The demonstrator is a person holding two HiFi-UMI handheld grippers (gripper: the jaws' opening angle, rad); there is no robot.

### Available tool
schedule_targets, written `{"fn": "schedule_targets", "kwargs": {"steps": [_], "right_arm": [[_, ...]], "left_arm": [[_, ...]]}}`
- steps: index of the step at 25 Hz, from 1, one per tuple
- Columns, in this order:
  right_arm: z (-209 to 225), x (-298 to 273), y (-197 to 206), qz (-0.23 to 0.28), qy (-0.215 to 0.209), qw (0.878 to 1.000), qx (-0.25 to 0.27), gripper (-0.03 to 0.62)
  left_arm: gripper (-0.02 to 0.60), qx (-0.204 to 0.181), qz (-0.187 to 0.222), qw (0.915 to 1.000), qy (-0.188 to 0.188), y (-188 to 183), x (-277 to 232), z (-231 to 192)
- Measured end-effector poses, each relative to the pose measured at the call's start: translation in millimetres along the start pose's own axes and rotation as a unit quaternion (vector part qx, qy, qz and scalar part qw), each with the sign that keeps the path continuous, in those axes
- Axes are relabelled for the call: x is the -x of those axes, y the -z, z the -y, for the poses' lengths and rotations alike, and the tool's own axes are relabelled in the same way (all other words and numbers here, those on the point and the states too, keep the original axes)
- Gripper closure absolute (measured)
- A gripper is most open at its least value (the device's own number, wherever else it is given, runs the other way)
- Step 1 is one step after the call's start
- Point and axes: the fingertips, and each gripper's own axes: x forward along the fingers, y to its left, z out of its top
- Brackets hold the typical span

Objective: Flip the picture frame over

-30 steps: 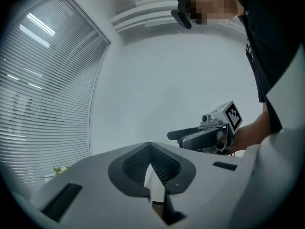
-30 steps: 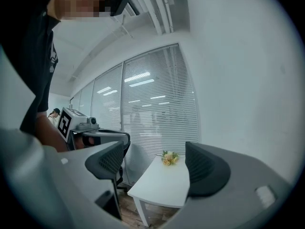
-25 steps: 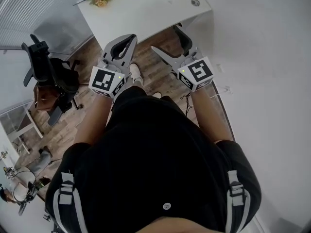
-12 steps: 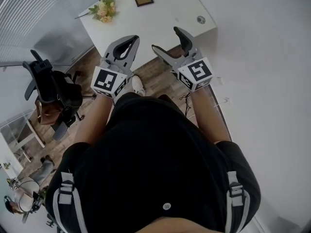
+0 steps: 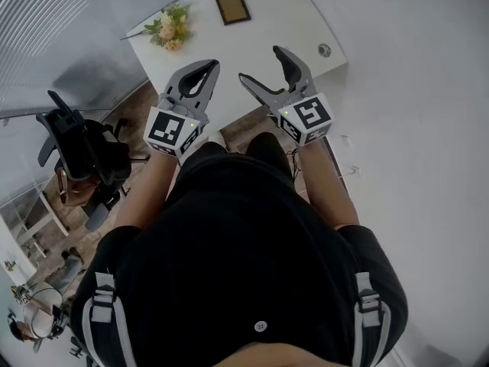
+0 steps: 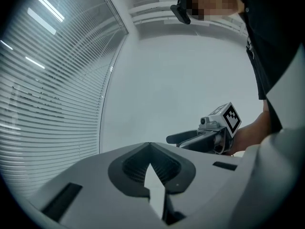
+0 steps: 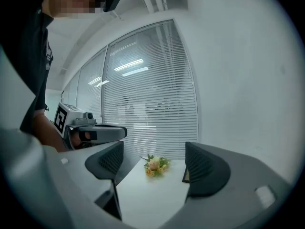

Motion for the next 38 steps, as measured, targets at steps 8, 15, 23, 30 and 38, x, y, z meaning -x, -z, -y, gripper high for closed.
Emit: {"fn": "schedule_targets", "kwargs": {"steps": [8, 15, 23, 30, 38], "right_arm": [[66, -49, 10, -0.023, -0.049, 0.998, -0.011, 0.191], [132, -88, 11, -0.038, -0.12, 0.992, -0.009, 0.191], [186, -128, 32, -0.077, -0.176, 0.981, -0.011, 0.191], [209, -167, 58, -0.108, -0.154, 0.982, -0.024, 0.191], [211, -219, 90, -0.135, -0.081, 0.987, -0.037, 0.191]], "left_arm": [[0.58, 0.015, -0.013, 0.9987, -0.047, 11, -55, -31], [0.58, 0.026, -0.006, 0.9921, -0.123, 2, -116, -54], [0.58, 0.039, 0.007, 0.9767, -0.211, 1, -156, -79], [0.58, 0.04, 0.003, 0.9657, -0.256, 10, -165, -91], [0.58, 0.039, 0.001, 0.9662, -0.255, 27, -153, -131]]}}
